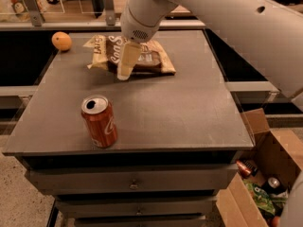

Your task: Pick brown chip bag

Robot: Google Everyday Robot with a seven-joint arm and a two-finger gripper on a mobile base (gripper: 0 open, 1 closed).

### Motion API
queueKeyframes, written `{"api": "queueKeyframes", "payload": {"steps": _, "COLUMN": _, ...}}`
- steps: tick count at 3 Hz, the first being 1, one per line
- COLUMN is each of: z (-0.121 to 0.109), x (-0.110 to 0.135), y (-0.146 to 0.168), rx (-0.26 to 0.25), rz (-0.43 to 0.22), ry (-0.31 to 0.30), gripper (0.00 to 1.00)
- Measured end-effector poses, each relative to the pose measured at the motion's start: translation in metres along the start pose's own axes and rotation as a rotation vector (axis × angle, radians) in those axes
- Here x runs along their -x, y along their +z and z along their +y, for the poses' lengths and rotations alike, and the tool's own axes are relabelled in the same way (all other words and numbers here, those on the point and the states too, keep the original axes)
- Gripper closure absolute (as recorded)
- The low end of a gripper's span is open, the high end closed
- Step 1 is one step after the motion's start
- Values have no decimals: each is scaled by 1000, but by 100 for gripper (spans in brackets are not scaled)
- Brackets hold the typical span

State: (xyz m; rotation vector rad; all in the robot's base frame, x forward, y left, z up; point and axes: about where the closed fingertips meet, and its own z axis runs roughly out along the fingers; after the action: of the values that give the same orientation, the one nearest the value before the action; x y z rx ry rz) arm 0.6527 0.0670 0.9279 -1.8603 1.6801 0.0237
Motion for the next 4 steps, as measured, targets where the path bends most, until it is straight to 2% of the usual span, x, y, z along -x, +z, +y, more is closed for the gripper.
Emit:
{"api": "queueKeyframes", "payload": {"steps": 1, "z": -1, "x": 16, "y": 21, "rx": -10, "rz": -5, "ry": -3, "gripper": 0}}
{"api": "queueKeyframes", "payload": {"steps": 3, "z": -2, "x": 29, "y": 63, "rx": -3, "rz": -32, "ry": -11, "gripper": 0}}
{"api": "queueKeyframes", "payload": {"steps": 4, "z": 1, "x": 33, "y": 79, "rx": 8, "rz": -58, "ry": -22, "gripper": 16}}
